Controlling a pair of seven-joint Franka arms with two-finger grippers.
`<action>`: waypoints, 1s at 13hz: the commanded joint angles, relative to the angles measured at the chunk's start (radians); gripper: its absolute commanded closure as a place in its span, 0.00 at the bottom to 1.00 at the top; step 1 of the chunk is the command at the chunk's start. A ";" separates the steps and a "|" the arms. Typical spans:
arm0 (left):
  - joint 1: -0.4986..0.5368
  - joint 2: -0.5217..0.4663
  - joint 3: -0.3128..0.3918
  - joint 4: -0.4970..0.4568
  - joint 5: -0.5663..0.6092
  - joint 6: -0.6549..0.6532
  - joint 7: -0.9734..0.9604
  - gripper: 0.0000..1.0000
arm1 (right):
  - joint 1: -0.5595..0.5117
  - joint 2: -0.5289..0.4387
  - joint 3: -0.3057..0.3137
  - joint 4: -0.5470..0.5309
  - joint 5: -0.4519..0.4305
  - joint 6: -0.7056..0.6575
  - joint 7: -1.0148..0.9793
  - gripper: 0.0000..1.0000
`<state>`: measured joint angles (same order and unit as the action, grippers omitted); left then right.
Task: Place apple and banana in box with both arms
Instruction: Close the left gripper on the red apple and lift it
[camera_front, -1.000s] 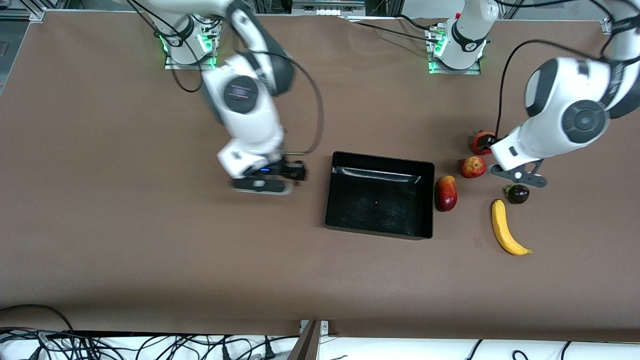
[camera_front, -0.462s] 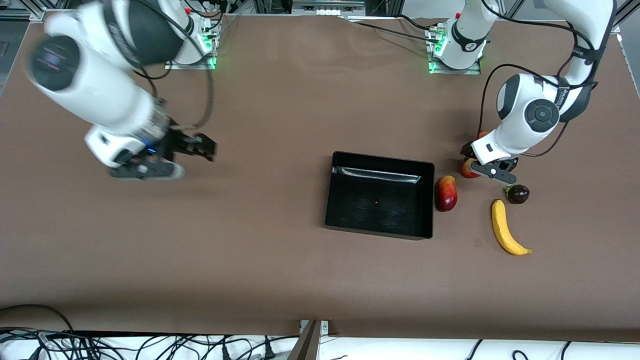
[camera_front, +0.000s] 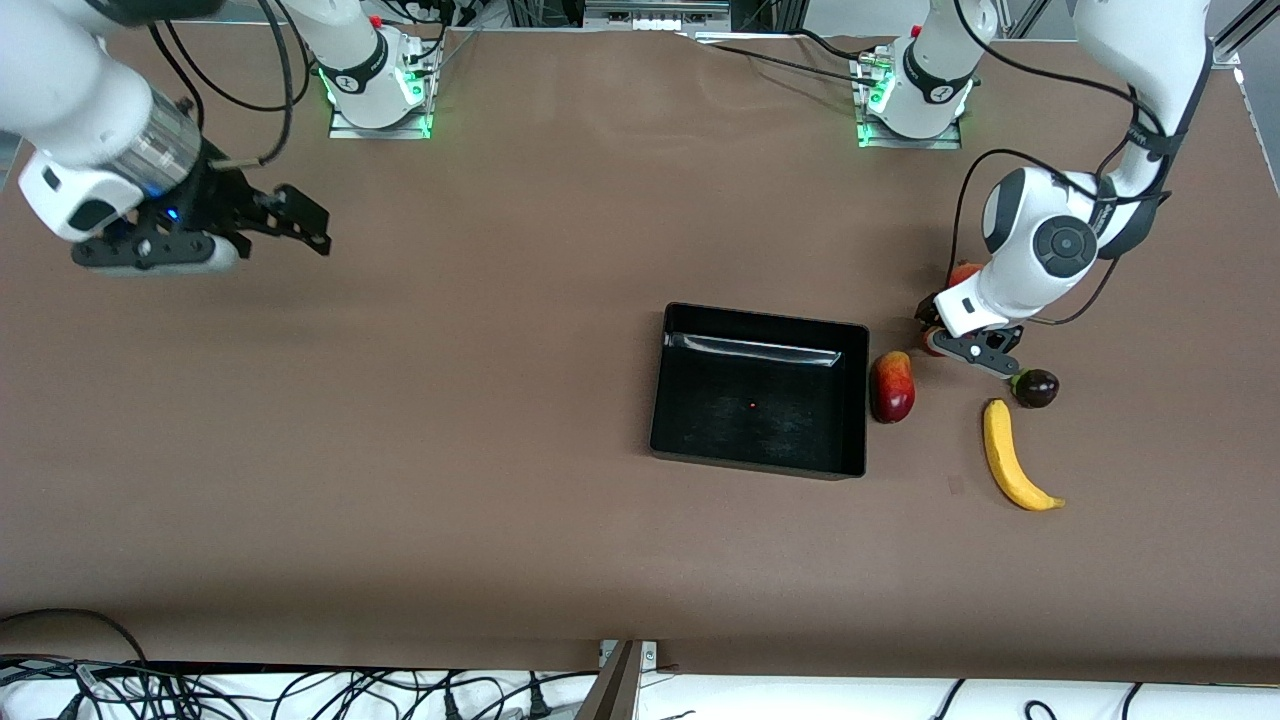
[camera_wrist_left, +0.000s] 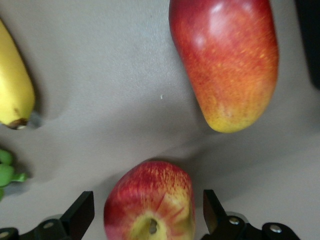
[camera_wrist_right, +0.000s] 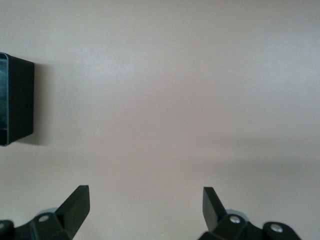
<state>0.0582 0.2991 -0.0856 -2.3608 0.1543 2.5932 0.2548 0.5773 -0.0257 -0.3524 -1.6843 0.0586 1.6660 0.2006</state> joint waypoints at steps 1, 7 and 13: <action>0.014 0.002 -0.005 0.014 0.022 -0.013 0.014 0.93 | -0.121 -0.049 0.115 -0.049 -0.045 0.001 -0.049 0.00; -0.011 -0.034 -0.118 0.413 -0.001 -0.458 -0.038 1.00 | -0.641 0.027 0.534 0.006 -0.054 0.015 -0.142 0.00; -0.198 0.196 -0.146 0.696 -0.107 -0.662 -0.575 0.98 | -0.665 0.029 0.566 0.025 -0.056 0.017 -0.125 0.00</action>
<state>-0.1058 0.3803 -0.2388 -1.7134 0.0743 1.9079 -0.2083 -0.0653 0.0002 0.1914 -1.6797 0.0165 1.6848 0.0677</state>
